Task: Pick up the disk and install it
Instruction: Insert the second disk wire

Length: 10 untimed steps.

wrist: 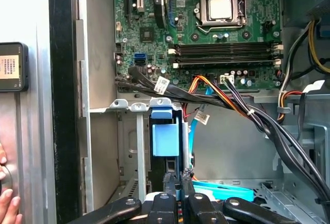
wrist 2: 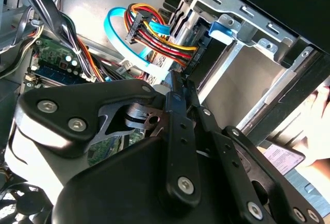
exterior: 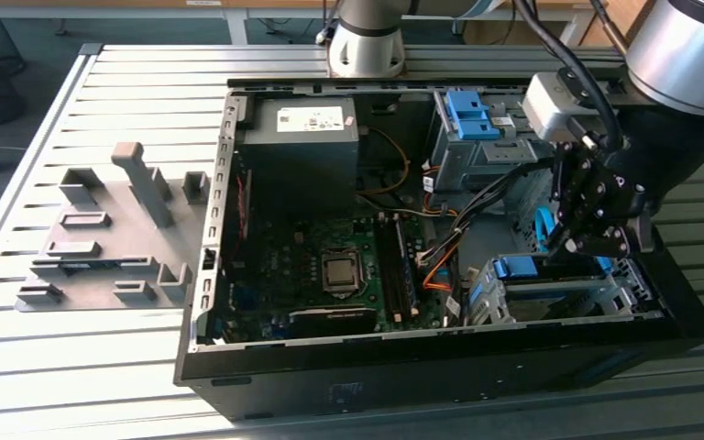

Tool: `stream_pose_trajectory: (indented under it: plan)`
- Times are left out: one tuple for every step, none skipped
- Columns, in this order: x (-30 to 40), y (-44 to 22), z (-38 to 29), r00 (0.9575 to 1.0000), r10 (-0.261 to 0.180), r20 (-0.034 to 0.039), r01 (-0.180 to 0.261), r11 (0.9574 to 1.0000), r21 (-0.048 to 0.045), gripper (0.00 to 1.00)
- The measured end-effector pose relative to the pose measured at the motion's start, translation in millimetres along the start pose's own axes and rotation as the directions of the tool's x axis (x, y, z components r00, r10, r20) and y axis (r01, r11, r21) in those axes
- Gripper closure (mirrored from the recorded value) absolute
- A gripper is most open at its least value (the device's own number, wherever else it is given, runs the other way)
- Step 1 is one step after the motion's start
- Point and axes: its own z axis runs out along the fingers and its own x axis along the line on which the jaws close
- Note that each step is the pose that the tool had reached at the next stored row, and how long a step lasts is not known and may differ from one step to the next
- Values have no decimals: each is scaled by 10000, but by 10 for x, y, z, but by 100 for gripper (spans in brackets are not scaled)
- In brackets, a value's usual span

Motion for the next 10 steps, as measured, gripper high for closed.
stream_pose_trajectory:
  plan:
    - [0,0,2,10000,-16,0,16,10000,2,84]
    - [0,-1,4,10000,-23,0,23,10000,2,84]
    - [0,-2,6,10000,-25,0,25,10000,2,84]
    - [0,-2,7,10000,-25,0,25,10000,2,84]
    - [0,-3,8,10000,-24,0,24,10000,2,84]
    - [0,-4,8,10000,-25,-1,25,10000,2,84]
    - [1,-6,10,10000,-25,0,25,10000,3,84]
    - [1,-7,12,10000,-25,1,25,10000,2,84]
    - [2,-8,15,10000,-27,3,27,10000,2,84]
    - [2,-9,16,10000,-32,2,32,10000,2,84]
